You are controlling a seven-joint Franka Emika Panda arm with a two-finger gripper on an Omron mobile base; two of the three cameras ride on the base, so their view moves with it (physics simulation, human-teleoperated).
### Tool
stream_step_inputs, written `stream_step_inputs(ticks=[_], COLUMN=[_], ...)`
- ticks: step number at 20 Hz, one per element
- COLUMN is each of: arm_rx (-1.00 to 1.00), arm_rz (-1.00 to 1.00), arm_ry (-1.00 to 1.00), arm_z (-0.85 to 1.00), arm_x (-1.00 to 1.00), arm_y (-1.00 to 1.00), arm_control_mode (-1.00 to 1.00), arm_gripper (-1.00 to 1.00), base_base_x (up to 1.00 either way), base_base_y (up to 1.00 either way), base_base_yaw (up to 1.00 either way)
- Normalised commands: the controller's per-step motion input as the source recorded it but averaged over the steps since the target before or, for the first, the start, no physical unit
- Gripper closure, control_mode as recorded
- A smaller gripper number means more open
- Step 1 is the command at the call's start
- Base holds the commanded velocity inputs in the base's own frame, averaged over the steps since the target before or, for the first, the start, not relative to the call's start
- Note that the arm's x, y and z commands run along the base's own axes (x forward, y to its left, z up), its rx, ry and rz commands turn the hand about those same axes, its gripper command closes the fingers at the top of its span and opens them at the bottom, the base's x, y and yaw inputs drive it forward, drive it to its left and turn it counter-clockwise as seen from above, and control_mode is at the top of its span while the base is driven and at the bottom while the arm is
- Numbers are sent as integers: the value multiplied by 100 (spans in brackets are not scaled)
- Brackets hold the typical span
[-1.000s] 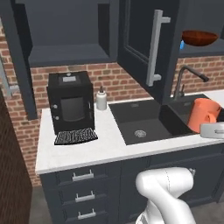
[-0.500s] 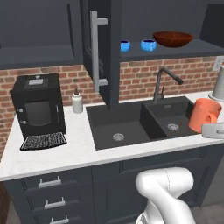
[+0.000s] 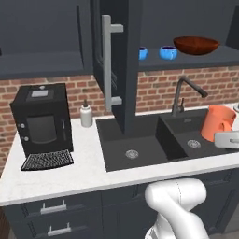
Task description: Gather all objects into one cabinet and sort the glasses and bowls to opposite sides.
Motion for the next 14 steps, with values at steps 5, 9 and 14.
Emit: stream_step_inputs(ticks=[5, 9, 14], arm_rx=[0, 0, 0], arm_rz=[0, 0, 0], arm_ry=[0, 0, 0], arm_z=[0, 0, 0], arm_x=[0, 0, 0], arm_y=[0, 0, 0], arm_control_mode=[100, 100, 100], arm_gripper=[100, 100, 100], base_base_x=[39, 47, 65], base_base_y=[-29, -31, -2], base_base_yaw=[8, 7, 6])
